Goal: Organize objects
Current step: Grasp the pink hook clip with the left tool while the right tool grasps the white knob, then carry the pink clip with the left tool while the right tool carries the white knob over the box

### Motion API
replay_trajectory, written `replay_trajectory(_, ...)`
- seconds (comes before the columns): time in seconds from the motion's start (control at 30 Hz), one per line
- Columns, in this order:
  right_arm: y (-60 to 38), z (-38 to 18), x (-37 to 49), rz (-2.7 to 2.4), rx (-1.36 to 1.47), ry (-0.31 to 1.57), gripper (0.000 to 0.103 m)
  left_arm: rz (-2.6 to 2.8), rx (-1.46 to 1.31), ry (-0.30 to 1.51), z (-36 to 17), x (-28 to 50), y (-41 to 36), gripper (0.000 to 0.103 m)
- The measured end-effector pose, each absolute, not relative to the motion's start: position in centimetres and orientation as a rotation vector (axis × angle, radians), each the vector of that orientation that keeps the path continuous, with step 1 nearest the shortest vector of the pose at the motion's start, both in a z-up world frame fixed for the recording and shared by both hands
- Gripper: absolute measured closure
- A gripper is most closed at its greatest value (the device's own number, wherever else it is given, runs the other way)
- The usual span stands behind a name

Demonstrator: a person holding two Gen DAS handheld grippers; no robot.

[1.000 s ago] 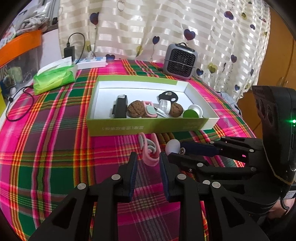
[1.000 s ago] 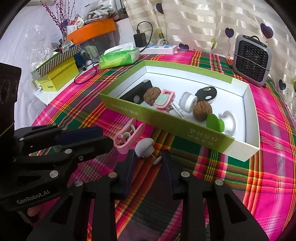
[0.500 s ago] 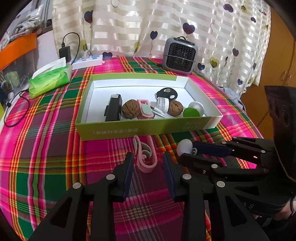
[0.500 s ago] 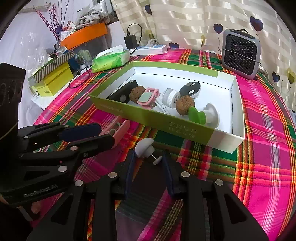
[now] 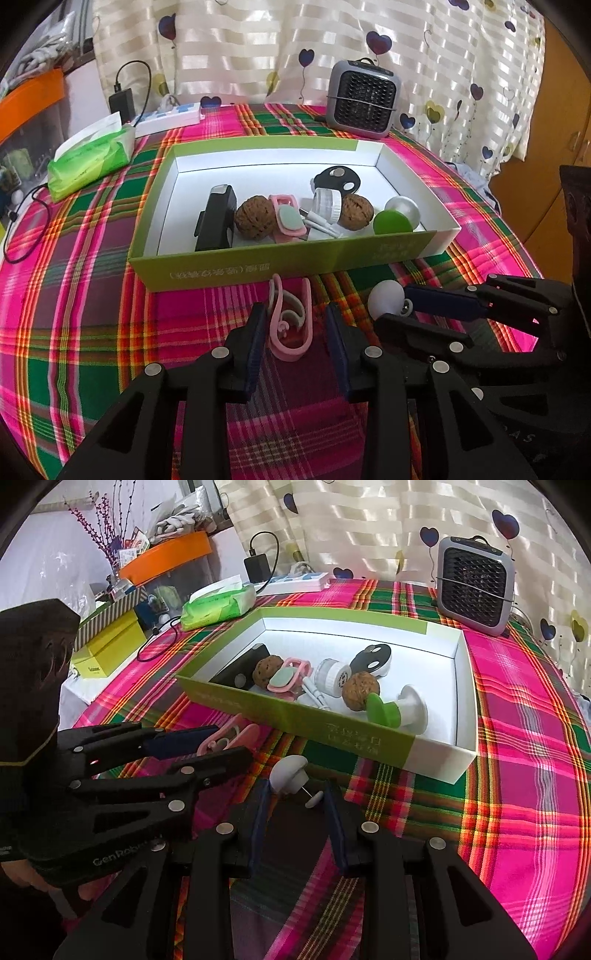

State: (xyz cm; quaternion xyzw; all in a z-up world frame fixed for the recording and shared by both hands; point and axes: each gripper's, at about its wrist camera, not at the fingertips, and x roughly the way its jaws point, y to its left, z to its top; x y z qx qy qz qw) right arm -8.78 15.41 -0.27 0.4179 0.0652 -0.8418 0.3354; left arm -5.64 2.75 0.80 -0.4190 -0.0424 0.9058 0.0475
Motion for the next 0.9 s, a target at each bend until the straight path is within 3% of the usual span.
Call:
replay_trajectory(0.1, 15.4, -0.3, -8.8, -2.200, 1.089, 0.173, 0.072, 2.769, -1.282, -0.139, 0.8, -5.8, 2.7, 0.081)
replay_trajectory(0.9, 15.8, 2.1, -6.1, -2.272, 1.009, 0.199, 0.072, 2.782, -1.138, -0.168, 3.3, -2.6, 2.9, 0.081)
